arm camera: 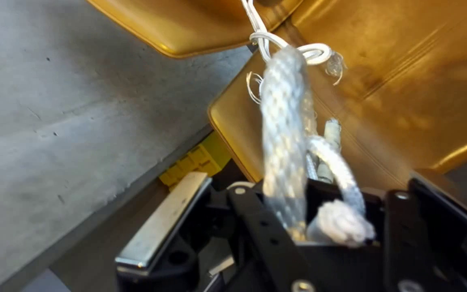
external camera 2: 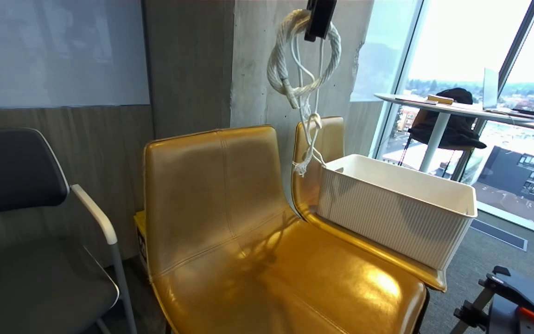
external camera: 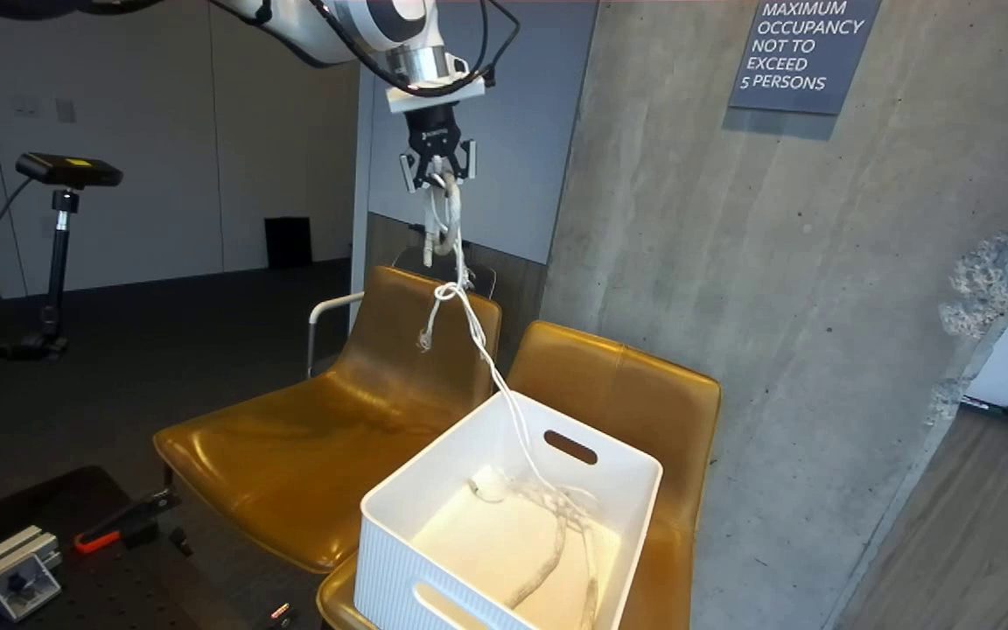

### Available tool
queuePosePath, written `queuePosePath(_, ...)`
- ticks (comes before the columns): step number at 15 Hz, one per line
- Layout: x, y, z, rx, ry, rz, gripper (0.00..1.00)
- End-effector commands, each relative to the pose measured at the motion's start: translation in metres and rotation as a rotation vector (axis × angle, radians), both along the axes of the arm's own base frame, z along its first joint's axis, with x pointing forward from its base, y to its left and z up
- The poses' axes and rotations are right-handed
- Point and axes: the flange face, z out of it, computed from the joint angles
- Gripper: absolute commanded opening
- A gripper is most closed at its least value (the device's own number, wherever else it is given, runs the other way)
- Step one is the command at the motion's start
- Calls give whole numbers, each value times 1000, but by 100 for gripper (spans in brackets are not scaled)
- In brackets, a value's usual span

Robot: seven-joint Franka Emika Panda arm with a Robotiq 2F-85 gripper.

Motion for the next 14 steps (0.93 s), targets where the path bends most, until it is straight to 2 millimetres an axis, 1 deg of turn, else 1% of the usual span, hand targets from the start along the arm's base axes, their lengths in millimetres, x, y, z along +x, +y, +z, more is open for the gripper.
queuePosePath(1,-45,90,2,-40,25,146,0)
queuePosePath(2,-58,118,0,-36,34,188,0)
queuePosePath(3,-70,149,-7,-35,39,228,0)
queuePosePath(4,-86,178,-5,-33,47,262,0)
queuePosePath(5,-96,210,-14,-38,49,296,0)
queuePosePath(6,-112,239,-11,-33,55,324,0)
queuePosePath(7,-124,271,-21,-33,58,354,0)
queuePosePath(8,-136,302,-24,-28,61,379,0)
queuePosePath(10,-161,354,-39,-34,69,425,0)
queuePosePath(11,-168,372,-55,-47,77,437,0)
queuePosePath(12,-173,381,-62,-58,85,440,0)
queuePosePath(13,-169,380,-75,-72,96,430,0)
queuePosePath(14,-163,372,-80,-77,109,414,0)
